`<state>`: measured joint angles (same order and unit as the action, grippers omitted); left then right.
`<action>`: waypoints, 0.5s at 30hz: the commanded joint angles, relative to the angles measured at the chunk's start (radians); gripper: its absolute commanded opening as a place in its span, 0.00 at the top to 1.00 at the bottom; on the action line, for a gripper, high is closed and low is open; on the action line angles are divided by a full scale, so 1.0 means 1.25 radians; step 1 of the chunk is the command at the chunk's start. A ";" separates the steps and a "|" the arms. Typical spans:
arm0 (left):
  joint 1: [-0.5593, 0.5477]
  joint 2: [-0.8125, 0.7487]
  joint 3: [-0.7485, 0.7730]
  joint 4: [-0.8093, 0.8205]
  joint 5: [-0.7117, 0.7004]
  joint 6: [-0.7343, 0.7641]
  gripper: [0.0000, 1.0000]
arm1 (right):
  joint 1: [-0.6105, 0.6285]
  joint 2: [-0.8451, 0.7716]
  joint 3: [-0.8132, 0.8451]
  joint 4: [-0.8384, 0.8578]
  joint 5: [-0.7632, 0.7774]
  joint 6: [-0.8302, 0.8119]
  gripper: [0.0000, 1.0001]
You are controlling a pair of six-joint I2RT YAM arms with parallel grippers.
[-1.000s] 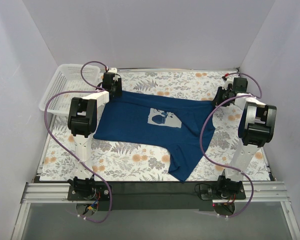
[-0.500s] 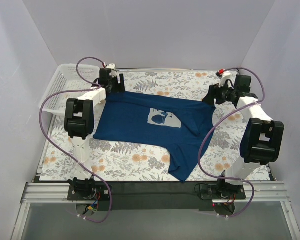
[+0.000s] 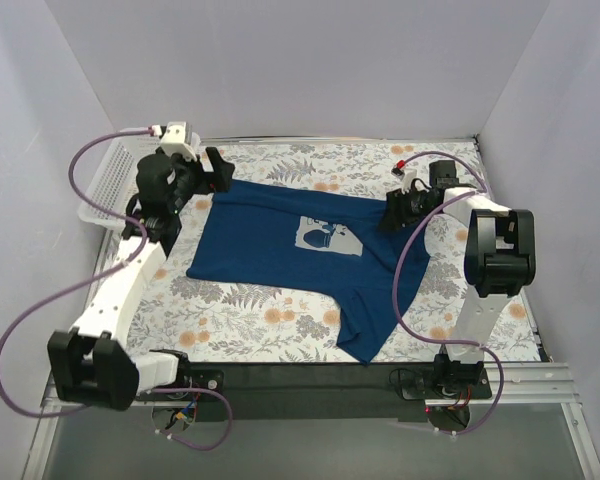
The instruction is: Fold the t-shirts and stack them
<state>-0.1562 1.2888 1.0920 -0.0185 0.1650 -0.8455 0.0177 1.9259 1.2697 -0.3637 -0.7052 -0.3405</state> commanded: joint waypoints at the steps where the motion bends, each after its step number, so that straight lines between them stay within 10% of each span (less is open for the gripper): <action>1: 0.002 -0.110 -0.138 -0.062 -0.020 0.019 0.20 | 0.014 0.002 0.041 -0.006 0.023 -0.004 0.46; 15: 0.002 -0.397 -0.357 -0.155 -0.061 0.009 0.19 | 0.028 0.048 0.063 -0.015 0.081 0.012 0.52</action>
<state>-0.1562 0.8288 0.6605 -0.1890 0.1112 -0.8379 0.0502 1.9827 1.3148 -0.3687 -0.6220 -0.3355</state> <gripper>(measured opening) 0.808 0.484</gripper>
